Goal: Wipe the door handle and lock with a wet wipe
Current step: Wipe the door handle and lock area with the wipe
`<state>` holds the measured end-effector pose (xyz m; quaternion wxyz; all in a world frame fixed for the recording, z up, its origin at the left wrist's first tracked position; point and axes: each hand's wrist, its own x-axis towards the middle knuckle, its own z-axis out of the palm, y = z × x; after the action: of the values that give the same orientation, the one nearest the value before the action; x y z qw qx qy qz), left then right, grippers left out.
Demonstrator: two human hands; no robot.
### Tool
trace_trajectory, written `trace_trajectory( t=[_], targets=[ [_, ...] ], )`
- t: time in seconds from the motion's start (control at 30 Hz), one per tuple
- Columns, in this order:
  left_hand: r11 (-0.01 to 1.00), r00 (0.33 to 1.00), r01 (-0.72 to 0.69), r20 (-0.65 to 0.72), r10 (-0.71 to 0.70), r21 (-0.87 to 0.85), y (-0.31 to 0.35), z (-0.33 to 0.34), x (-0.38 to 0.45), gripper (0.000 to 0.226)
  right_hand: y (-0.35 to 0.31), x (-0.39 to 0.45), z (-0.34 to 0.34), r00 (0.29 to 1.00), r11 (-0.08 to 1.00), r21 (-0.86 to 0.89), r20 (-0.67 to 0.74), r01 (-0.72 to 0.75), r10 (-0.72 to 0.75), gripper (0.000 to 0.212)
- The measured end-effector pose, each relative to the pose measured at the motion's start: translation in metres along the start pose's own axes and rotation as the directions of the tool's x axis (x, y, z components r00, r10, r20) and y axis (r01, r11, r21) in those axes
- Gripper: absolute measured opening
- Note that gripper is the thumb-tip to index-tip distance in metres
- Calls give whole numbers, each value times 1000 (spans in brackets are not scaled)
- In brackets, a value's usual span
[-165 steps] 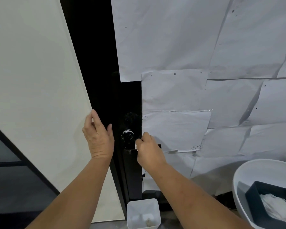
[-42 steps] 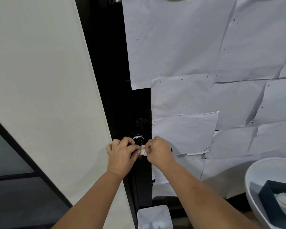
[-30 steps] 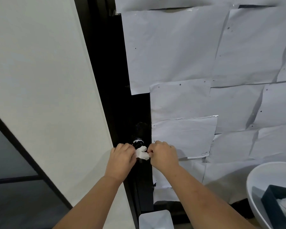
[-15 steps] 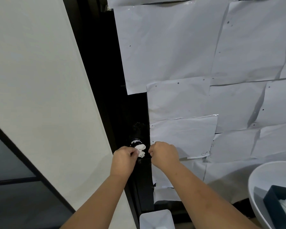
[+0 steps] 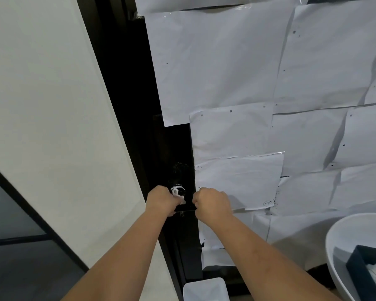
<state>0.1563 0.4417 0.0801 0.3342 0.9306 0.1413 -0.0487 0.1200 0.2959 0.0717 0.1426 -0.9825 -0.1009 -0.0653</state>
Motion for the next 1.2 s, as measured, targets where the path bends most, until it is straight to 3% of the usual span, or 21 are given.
trace_trajectory(
  t=[0.17, 0.3, 0.4, 0.5, 0.6, 0.73, 0.83, 0.93, 1.0, 1.07, 1.1, 1.2],
  targets=[
    [996, 997, 57, -41, -60, -69, 2, 6, -2, 24, 0, 1, 0, 1000, 1000, 12, 3, 9, -9, 30],
    [931, 987, 129, -42, -152, -342, -3, 17, 1, 22, 2, 1, 0, 1000, 1000, 17, -2, 24, -24, 30],
    [734, 967, 220, 44, -251, -642, -10, 23, 1, 25, 3, -1, 0, 999, 999, 22, -3, 39, -39, 31],
    [531, 929, 354, 224, -296, -770, -11, 26, -4, 27, 5, -2, 0, 998, 998, 36, -1, 58, -58, 31],
    [344, 883, 467, 411, -226, -815, -11, 25, -11, 29, 6, -2, -3, 997, 996, 39, 11, 82, -82, 29],
    [426, 907, 420, 348, -238, -802, -13, 25, -11, 24, 8, -2, -3, 993, 993, 33, 19, 112, -113, 28],
    [601, 943, 293, 120, -311, -743, -15, 29, -11, 21, 9, 0, -1, 993, 992, 29, 13, 120, -120, 27],
    [863, 969, 106, -141, -200, -494, -15, 31, -8, 33, 8, 1, 1, 994, 994, 22, 7, 110, -110, 28],
    [955, 973, 33, -209, -98, -296, -13, 30, -6, 34, 6, 3, 2, 995, 995, 17, 3, 99, -99, 28],
    [963, 977, 19, -197, -75, -270, -14, 29, -3, 33, 5, 5, 2, 996, 996, 13, 8, 89, -89, 27],
    [936, 982, 36, -162, -99, -351, -16, 29, 0, 32, 4, 5, 2, 996, 997, 15, 15, 82, -82, 27],
    [689, 972, 206, 65, -225, -695, -20, 32, 2, 25, 4, 6, 2, 998, 998, 16, 35, 53, -54, 28]
  ],
)
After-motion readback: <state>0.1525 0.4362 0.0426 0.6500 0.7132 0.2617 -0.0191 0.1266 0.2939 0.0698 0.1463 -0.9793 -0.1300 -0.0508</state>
